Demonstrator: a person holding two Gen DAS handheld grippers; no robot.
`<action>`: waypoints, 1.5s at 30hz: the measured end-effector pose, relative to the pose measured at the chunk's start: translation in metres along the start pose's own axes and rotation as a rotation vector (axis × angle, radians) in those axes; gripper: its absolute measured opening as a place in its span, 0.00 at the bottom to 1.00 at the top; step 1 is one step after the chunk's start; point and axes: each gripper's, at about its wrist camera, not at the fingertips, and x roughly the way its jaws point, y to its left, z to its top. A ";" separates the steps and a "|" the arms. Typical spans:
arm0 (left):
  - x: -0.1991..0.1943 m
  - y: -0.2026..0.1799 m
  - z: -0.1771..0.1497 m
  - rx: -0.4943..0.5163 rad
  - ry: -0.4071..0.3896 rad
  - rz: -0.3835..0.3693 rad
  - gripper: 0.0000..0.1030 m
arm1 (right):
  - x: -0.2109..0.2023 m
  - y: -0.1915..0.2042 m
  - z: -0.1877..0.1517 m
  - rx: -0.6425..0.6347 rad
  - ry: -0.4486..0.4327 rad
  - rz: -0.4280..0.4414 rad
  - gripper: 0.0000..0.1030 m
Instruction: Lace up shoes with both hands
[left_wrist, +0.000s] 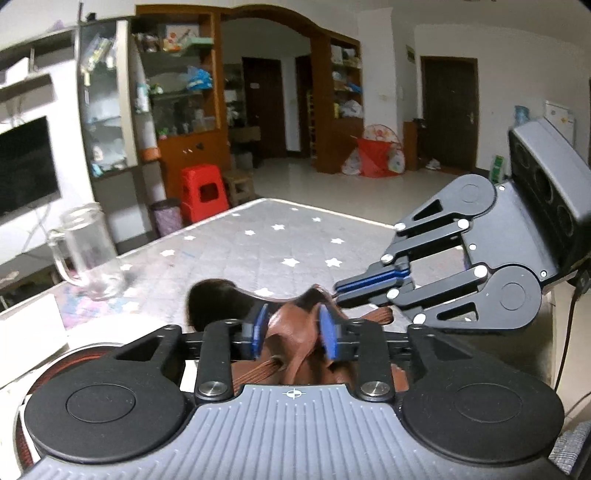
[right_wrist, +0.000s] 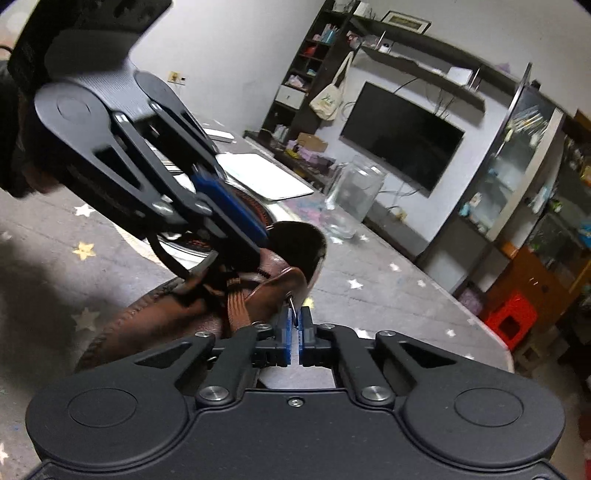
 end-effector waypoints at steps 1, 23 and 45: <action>-0.003 0.001 -0.002 -0.005 0.002 0.012 0.34 | -0.002 0.002 0.000 -0.018 -0.003 -0.021 0.03; -0.017 -0.020 -0.020 -0.014 0.060 0.102 0.39 | -0.029 -0.013 -0.029 -0.090 0.000 -0.405 0.04; -0.012 -0.041 -0.021 -0.132 0.146 0.200 0.42 | -0.051 0.030 -0.024 0.236 -0.070 -0.086 0.30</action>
